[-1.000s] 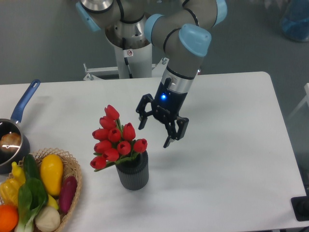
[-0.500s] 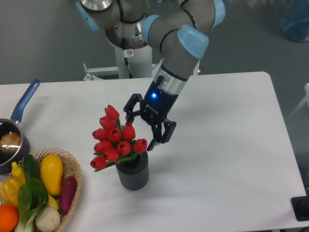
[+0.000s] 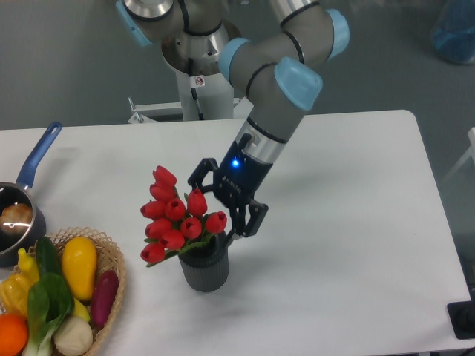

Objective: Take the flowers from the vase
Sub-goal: 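Lower the gripper around the tulip stems and close it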

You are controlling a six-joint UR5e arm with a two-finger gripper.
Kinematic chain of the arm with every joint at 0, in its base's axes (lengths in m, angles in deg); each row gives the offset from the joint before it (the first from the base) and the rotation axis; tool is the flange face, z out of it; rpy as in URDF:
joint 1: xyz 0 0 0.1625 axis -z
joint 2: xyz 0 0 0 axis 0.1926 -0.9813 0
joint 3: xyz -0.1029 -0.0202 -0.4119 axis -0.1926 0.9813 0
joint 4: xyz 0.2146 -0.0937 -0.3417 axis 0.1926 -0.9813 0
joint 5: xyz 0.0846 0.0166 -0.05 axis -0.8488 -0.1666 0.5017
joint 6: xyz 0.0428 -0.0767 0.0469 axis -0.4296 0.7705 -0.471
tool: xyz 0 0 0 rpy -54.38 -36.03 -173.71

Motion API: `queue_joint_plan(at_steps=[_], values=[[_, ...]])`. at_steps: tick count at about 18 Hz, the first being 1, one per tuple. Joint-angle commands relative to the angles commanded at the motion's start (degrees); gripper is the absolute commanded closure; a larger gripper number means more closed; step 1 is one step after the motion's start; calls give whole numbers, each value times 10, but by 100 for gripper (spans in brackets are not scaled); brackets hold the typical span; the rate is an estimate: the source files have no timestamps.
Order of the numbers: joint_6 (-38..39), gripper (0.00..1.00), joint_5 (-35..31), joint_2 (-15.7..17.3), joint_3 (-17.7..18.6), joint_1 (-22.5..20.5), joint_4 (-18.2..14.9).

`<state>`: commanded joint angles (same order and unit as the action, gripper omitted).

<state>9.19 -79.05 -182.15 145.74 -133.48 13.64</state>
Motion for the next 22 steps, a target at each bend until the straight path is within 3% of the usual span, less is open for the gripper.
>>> queue_joint_plan(at_steps=[2, 3, 5, 9, 11, 14, 22], values=[[0, 1, 28, -2, 1, 0, -1], [0, 8, 42, -2, 2, 0, -1], [0, 28, 57, -3, 5, 0, -1], [0, 78, 57, -3, 7, -1, -1], [0, 92, 57, -3, 8, -3, -2], [2, 100, 57, -1, 7, -6, -2], [35, 100, 81, 25, 4, -21, -3]])
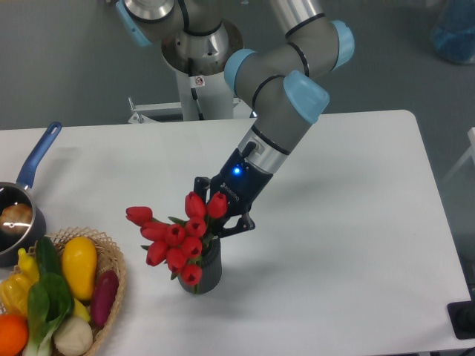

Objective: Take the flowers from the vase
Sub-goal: 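Lift the gripped tulips up out of the grey vase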

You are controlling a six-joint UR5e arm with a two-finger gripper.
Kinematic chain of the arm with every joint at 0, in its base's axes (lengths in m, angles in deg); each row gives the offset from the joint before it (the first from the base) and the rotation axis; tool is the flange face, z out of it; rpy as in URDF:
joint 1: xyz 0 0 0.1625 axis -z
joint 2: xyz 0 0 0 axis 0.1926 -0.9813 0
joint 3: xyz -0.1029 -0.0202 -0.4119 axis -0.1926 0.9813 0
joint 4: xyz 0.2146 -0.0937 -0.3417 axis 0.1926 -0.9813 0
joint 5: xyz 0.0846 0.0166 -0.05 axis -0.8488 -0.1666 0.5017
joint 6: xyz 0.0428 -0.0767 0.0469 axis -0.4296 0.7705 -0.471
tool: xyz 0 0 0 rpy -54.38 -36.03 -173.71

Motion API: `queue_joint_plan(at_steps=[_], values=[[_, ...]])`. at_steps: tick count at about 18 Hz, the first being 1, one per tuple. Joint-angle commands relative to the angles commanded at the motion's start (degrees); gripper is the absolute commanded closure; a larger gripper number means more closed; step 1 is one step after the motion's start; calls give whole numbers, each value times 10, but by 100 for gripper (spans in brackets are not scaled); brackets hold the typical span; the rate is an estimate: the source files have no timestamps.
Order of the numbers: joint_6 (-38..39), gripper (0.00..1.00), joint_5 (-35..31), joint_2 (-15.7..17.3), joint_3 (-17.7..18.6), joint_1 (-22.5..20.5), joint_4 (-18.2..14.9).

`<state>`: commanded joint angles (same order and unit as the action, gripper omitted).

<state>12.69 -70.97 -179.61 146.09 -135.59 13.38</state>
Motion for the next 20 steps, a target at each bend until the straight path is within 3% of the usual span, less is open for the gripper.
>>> queue_joint_plan(at_steps=[6, 11, 20], values=[[132, 100, 16, 32, -24, -4, -1], [217, 100, 69, 39, -54, -26, -1], [280, 100, 162, 74, -71, -91, -2]])
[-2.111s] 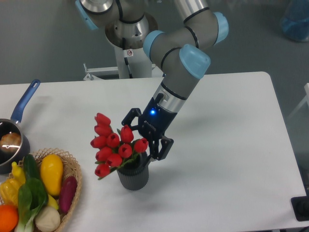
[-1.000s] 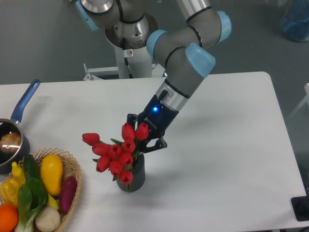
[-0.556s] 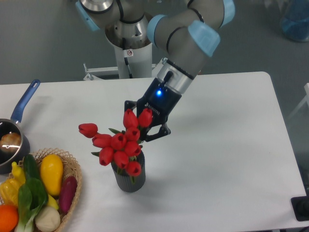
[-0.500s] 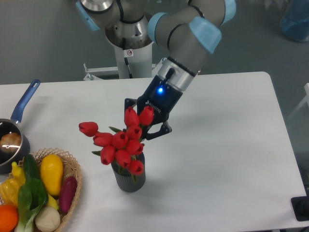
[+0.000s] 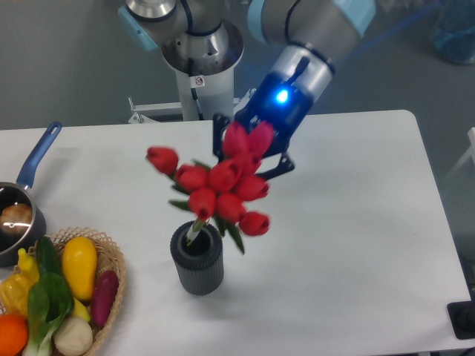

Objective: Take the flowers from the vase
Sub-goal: 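Lift the gripped tulips up out of the grey vase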

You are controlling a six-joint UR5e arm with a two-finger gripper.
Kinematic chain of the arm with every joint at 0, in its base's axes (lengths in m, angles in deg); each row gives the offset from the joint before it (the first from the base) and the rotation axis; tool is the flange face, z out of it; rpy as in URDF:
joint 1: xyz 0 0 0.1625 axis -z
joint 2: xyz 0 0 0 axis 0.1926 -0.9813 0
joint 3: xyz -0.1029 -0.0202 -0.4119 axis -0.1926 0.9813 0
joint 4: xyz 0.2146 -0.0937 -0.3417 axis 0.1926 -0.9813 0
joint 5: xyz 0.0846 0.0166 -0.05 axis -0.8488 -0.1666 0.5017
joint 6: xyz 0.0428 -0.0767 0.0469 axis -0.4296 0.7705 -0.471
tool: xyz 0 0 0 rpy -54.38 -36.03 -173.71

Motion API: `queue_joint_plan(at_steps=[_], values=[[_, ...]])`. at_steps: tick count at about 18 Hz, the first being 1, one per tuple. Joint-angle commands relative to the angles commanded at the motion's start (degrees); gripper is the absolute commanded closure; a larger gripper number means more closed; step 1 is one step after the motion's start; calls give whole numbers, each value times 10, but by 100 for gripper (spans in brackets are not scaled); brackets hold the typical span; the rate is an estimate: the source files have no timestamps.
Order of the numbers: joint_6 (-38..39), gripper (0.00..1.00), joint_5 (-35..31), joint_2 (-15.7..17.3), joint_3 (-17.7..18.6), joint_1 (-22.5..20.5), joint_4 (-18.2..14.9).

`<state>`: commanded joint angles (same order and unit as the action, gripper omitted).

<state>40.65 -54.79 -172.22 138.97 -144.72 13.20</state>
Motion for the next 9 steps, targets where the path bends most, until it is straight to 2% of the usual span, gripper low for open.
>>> queue_joint_plan(at_steps=[6, 9], values=[[24, 100, 3, 1, -35, -26, 0], [-4, 97, -1, 1, -39, -50, 1]])
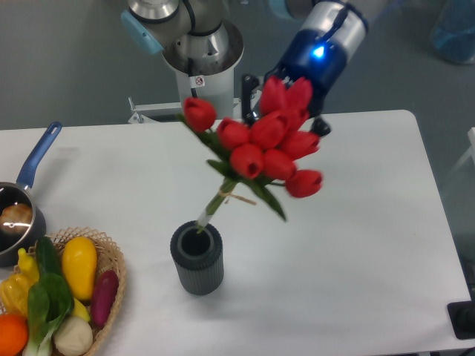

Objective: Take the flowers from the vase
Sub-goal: 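Lift the gripped tulips up out of the grey vase, then carry the tulip bunch away from the vase and hold it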

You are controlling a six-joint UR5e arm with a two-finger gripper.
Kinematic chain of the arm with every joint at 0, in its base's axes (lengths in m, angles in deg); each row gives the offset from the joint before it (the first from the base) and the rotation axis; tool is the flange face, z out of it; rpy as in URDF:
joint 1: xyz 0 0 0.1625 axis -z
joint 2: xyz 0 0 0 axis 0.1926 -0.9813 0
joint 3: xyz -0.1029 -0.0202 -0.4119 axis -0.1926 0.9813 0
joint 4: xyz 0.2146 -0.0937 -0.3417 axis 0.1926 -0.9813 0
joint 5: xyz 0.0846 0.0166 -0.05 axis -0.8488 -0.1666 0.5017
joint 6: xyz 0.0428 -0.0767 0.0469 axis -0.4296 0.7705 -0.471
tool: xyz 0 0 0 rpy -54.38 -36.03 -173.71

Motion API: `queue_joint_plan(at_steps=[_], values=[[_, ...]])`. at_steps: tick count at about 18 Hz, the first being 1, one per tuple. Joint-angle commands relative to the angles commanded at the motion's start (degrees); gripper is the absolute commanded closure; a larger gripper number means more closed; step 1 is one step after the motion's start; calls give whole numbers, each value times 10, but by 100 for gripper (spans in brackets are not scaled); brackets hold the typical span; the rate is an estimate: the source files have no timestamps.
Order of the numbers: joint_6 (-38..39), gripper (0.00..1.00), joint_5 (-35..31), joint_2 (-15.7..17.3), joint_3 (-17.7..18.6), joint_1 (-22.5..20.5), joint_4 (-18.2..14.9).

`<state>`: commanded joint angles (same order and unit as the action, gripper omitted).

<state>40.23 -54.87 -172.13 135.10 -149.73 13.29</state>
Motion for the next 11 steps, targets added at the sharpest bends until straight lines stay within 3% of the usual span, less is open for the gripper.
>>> queue_joint_plan(at_steps=[3, 8, 11], values=[[-77, 98, -21, -4, 3, -33, -2], [-157, 98, -184, -33, 0, -30, -2], [-205, 98, -267, -73, 0, -37, -2]])
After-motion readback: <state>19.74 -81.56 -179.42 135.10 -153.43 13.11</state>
